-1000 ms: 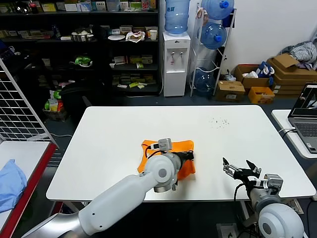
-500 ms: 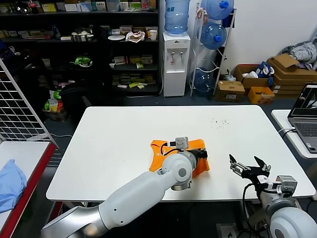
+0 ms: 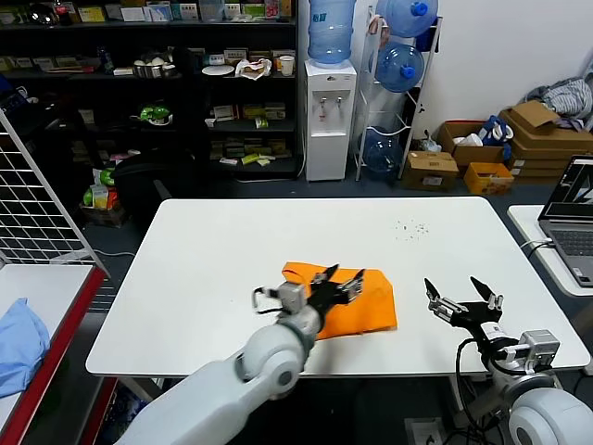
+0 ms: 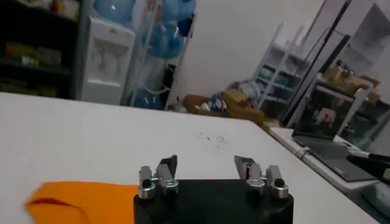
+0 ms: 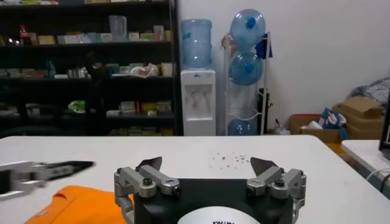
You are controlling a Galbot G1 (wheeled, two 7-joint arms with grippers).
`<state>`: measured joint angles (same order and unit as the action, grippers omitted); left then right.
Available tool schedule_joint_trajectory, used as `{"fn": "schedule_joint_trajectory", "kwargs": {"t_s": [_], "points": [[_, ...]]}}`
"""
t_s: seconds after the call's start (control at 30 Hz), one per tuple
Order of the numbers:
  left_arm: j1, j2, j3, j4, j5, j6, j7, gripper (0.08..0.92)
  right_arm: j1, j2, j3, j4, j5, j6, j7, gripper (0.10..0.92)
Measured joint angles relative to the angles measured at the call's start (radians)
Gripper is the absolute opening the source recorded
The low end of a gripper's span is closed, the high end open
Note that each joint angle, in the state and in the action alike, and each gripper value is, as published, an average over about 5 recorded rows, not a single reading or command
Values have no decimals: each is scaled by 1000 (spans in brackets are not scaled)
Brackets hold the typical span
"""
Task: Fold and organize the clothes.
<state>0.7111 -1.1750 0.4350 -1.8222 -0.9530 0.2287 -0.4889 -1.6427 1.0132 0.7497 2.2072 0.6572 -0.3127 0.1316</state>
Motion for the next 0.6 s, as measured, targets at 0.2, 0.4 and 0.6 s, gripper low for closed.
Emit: {"fn": "schedule_joint_trajectory", "kwargs": {"t_s": [0.2, 0.4, 0.6], "points": [[303, 116, -246, -127, 201, -126, 170, 798, -24, 36, 5, -61, -77, 130, -82, 921], [610, 92, -533, -168, 391, -310, 331, 913, -61, 112, 32, -103, -170, 269, -167, 921], [842, -7, -763, -174, 506, -473, 446, 921, -100, 204, 69, -120, -257, 387, -238, 921]]}}
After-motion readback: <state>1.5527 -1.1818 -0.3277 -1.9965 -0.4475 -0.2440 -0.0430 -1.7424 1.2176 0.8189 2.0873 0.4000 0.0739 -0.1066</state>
